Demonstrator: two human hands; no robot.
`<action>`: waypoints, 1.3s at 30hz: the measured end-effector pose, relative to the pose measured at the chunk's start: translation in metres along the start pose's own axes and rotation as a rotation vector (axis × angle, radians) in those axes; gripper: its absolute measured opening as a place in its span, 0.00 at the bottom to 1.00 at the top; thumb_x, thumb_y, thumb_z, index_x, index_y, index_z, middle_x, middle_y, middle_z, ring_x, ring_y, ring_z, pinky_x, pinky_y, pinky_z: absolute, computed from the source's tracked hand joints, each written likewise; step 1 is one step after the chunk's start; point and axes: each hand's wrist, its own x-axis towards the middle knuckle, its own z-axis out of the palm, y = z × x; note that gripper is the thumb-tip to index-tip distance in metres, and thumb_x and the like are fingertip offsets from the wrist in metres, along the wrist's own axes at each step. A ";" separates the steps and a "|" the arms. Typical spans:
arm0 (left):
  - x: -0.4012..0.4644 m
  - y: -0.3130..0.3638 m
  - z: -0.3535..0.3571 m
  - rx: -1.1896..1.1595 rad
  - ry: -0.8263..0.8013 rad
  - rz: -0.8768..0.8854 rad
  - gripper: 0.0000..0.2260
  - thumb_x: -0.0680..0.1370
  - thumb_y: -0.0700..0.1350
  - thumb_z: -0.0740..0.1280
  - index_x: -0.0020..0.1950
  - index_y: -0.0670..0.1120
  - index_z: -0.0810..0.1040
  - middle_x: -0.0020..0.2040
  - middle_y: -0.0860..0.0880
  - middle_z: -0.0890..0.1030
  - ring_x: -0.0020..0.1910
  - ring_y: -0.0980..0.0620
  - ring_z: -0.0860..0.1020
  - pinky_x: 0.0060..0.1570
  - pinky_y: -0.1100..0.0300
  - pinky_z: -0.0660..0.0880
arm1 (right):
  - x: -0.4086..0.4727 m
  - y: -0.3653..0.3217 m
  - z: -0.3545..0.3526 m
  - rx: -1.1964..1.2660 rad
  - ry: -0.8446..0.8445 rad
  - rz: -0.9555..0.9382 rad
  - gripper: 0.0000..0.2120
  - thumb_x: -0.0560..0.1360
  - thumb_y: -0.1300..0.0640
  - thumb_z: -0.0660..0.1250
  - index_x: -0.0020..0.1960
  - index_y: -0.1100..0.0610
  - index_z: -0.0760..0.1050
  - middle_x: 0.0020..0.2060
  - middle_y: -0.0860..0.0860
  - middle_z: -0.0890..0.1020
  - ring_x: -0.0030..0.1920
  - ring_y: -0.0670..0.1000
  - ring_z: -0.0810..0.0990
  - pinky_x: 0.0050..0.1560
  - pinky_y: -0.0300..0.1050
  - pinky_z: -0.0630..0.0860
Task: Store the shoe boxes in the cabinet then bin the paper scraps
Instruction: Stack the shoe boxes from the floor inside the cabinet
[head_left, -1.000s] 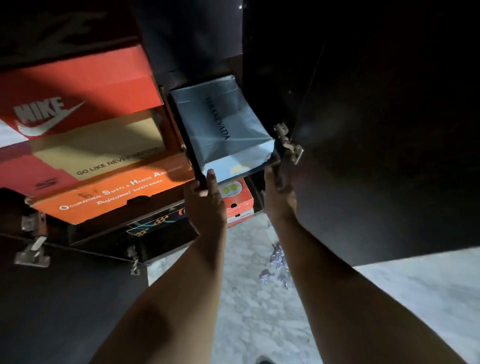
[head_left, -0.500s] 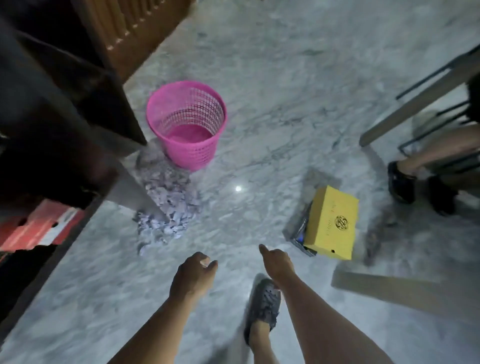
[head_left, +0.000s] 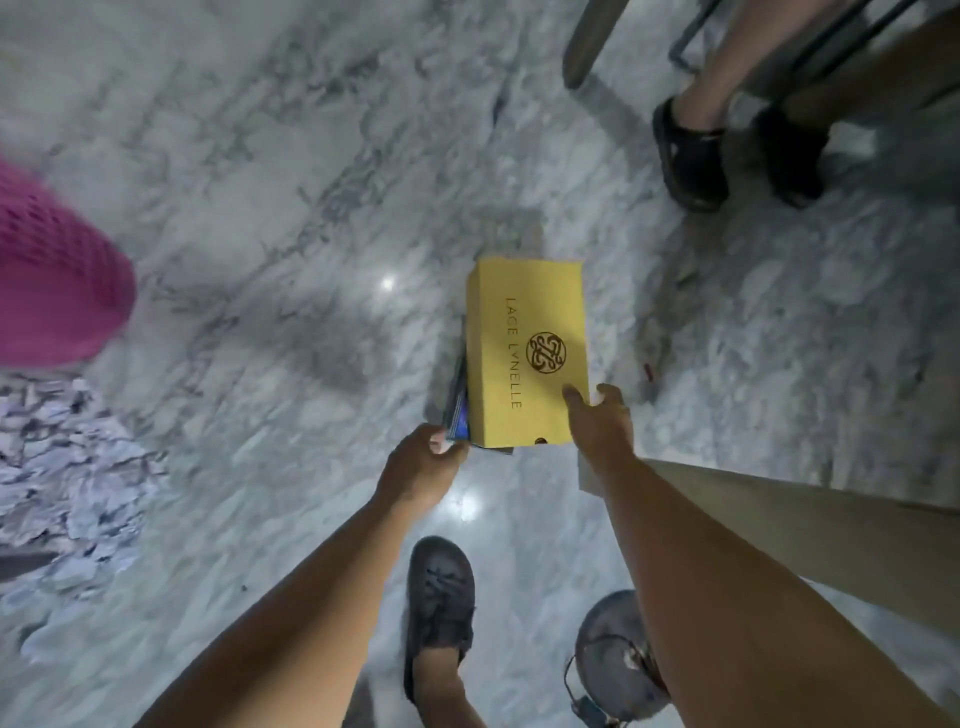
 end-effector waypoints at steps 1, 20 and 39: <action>0.019 0.008 0.015 0.002 -0.023 0.018 0.20 0.79 0.55 0.68 0.69 0.49 0.74 0.62 0.51 0.79 0.61 0.46 0.79 0.60 0.51 0.77 | 0.022 0.008 0.002 0.015 0.008 -0.006 0.35 0.79 0.39 0.67 0.79 0.55 0.63 0.75 0.59 0.71 0.72 0.62 0.73 0.67 0.54 0.72; 0.057 -0.035 0.073 -0.356 0.087 0.080 0.33 0.75 0.71 0.57 0.78 0.66 0.55 0.70 0.55 0.77 0.65 0.50 0.79 0.67 0.46 0.75 | 0.012 0.085 0.065 0.447 -0.180 -0.078 0.26 0.67 0.38 0.80 0.61 0.45 0.81 0.53 0.42 0.87 0.55 0.48 0.86 0.57 0.56 0.84; -0.377 -0.337 -0.088 -1.002 0.700 -0.267 0.24 0.79 0.58 0.67 0.74 0.65 0.64 0.66 0.53 0.79 0.57 0.55 0.81 0.57 0.52 0.79 | -0.473 0.111 0.166 -0.070 -0.690 -0.587 0.25 0.64 0.32 0.79 0.59 0.32 0.78 0.47 0.34 0.86 0.47 0.35 0.85 0.45 0.32 0.81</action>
